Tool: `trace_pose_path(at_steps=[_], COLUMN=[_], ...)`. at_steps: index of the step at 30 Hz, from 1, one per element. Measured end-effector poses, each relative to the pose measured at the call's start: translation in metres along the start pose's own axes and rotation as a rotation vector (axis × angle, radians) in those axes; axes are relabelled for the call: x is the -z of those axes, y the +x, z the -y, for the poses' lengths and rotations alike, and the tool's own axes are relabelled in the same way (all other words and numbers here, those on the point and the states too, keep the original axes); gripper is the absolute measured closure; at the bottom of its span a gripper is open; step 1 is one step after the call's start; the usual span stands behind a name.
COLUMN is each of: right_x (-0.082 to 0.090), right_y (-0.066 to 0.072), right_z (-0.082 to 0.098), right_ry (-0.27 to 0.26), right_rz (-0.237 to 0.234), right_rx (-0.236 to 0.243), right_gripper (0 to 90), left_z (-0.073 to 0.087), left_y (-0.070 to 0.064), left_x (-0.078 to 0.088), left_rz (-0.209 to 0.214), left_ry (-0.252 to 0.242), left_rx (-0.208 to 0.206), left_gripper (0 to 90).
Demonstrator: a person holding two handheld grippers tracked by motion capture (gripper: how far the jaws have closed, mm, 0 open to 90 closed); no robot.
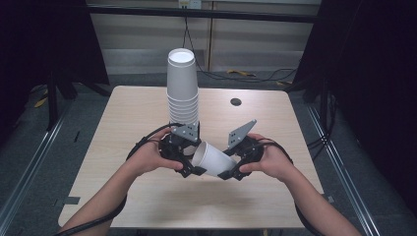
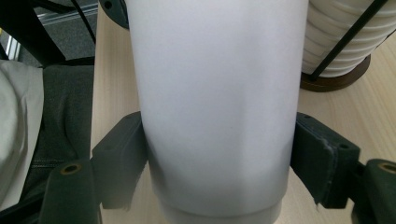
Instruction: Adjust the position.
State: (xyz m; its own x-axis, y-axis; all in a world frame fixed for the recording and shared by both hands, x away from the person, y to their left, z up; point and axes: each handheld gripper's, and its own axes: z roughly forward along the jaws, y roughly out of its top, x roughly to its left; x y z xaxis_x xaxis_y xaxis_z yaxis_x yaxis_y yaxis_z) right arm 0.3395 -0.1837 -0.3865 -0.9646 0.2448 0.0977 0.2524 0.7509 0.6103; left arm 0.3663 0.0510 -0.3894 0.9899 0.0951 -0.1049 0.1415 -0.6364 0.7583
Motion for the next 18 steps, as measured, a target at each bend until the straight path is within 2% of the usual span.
trace_pose_path(at_steps=[8, 12, 18], right_x=[-0.0011, -0.0005, -0.0004], right_y=[-0.0002, -0.0005, -0.0006], right_z=[-0.0020, -0.0028, -0.0030], right_ry=[-0.001, -0.007, -0.013], right_rz=[-0.001, 0.003, 0.002], right_rx=[0.010, 0.015, 0.017], right_gripper=[24.2, 24.1, 24.1], left_z=[0.0008, 0.0013, 0.0013], left_y=[0.0002, 0.0003, -0.0005], left_x=[0.0001, 0.0007, 0.0007], left_rz=[0.011, 0.017, 0.019], left_ry=[0.000, -0.004, 0.002], left_rx=[-0.009, 0.006, 0.005], left_gripper=[2.1, 3.9, 6.6])
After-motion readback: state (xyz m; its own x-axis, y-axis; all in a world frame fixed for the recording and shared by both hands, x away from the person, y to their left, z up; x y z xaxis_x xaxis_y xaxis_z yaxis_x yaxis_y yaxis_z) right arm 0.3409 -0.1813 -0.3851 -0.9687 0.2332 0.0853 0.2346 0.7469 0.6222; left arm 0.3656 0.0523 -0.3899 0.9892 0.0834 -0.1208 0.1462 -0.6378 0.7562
